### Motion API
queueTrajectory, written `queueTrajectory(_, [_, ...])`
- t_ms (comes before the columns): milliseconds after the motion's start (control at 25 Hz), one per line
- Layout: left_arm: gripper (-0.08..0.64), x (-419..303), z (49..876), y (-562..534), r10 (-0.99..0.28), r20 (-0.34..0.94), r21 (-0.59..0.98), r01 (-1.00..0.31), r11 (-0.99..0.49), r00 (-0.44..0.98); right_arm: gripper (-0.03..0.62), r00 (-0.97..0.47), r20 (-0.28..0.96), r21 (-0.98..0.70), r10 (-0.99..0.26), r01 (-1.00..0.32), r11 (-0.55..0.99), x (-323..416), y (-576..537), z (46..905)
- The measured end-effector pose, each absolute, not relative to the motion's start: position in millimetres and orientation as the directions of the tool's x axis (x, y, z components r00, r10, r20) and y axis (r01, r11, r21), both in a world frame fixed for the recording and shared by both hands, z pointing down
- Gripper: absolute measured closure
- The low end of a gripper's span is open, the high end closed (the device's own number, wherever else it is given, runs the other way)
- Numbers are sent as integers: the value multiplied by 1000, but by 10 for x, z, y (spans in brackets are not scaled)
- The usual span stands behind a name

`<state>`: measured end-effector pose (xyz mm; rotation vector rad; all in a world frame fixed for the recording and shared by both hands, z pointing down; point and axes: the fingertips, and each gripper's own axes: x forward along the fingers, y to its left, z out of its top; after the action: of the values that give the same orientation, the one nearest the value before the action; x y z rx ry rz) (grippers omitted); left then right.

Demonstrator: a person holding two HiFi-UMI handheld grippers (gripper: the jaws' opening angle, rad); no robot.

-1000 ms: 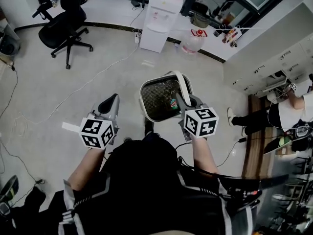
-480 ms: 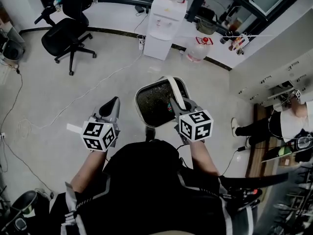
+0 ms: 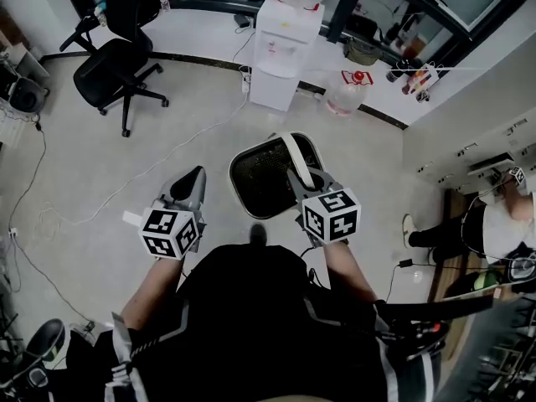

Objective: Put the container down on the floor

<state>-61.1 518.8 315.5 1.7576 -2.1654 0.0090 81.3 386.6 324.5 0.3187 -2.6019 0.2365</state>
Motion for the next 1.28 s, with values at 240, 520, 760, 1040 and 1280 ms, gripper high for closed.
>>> queueTrajectory(240, [552, -530, 3202, 4735, -940, 294, 207, -949, 238, -172, 584, -852, 496, -113, -165, -251, 961, 817, 3435, 3278])
queueTrajectory(520, [552, -454, 3160, 4229, -932, 316, 172, -955, 243, -180, 584, -859, 493, -114, -139, -222, 968, 877, 2976, 3290])
queueTrajectory(760, [552, -468, 3193, 4037, -922, 342, 156, -957, 246, -181, 584, -858, 492, -131, -146, -238, 962, 879, 2678, 3381])
queueTrajectory(1040, [552, -637, 3294, 3742, -931, 339, 170, -964, 205, -138, 584, -839, 502, -146, -209, -320, 936, 876, 2341, 3420])
queueTrajectory(1280, [552, -949, 3384, 3158, -941, 335, 218, -967, 129, -49, 584, -805, 516, -108, -293, -401, 910, 758, 1889, 3370])
